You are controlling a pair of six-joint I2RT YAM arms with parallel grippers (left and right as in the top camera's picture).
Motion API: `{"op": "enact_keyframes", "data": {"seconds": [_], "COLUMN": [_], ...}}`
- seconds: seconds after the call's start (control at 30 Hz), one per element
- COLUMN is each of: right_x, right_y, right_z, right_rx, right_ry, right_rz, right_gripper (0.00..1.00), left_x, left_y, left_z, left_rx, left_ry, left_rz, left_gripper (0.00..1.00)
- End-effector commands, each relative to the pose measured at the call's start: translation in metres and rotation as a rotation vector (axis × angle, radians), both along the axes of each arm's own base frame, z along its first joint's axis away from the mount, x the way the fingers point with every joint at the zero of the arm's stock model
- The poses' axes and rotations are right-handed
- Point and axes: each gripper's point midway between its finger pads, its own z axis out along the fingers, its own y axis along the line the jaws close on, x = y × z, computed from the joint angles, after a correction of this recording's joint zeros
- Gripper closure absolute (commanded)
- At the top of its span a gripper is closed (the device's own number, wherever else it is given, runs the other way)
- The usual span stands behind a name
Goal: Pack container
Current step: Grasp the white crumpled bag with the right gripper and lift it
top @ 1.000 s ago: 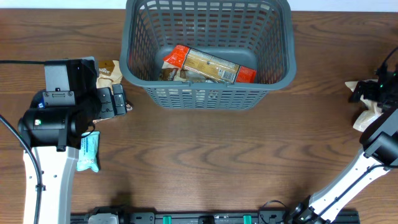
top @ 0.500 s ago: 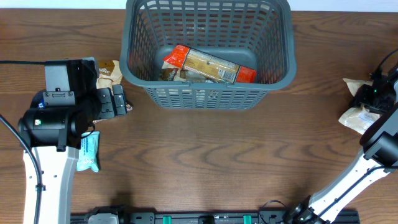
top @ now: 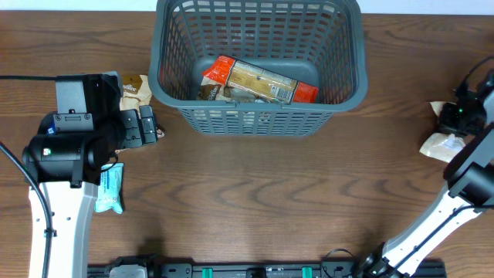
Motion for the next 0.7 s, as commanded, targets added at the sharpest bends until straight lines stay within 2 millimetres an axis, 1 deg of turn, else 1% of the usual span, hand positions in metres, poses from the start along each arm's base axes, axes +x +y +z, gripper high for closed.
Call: {"op": "enact_keyframes", "data": {"seconds": [0.0,0.07,0.17,0.2,0.27,0.3,0.37,0.43,0.5,0.53,0.6,0.67], "right_x": [0.023,0.033,0.050,0.055,0.063,0.067,0.070,0.071,0.069,0.066,0.059,0.052], "right_y": [0.041,0.052,0.075,0.083,0.100,0.111,0.127,0.149,0.172,0.184,0.215,0.252], "right_z": [0.023,0.048,0.098,0.118,0.156,0.182,0.223,0.277,0.320,0.339,0.377,0.404], "right_rx": [0.046,0.021,-0.030,-0.050,-0.087,-0.109,-0.140,-0.175,-0.204,-0.217,-0.256,-0.287], "right_ry": [-0.072,-0.119,-0.220,-0.261,-0.344,-0.404,-0.500,-0.627,-0.733,-0.777,-0.863,-0.934], "right_rz": [0.071,0.102,0.150,0.170,0.205,0.218,0.237,0.267,0.316,0.350,0.466,0.646], "right_gripper": [0.99,0.99,0.99,0.99,0.99,0.99,0.99,0.99,0.99,0.99,0.99,0.99], "left_x": [0.001,0.001,0.001,0.000,0.000,0.000,-0.001,-0.003,-0.005,-0.006,-0.007,-0.007], "left_y": [0.001,0.001,0.001,0.002,0.002,0.001,0.001,0.001,0.001,0.001,0.001,0.001], "left_z": [0.006,0.006,0.006,0.006,0.006,0.005,0.005,0.003,0.002,0.002,0.001,0.001], "left_rx": [0.010,0.010,0.010,0.010,0.010,0.010,0.010,0.010,0.010,0.010,0.010,0.010], "left_ry": [-0.015,-0.015,-0.012,-0.011,-0.010,-0.008,-0.003,0.006,0.015,0.018,0.024,0.026], "left_rz": [0.003,0.003,0.002,0.003,0.003,0.002,0.003,0.002,0.003,0.002,0.003,0.003], "left_gripper": [0.01,0.01,0.01,0.03,0.01,0.01,0.01,0.01,0.01,0.01,0.01,0.01]}}
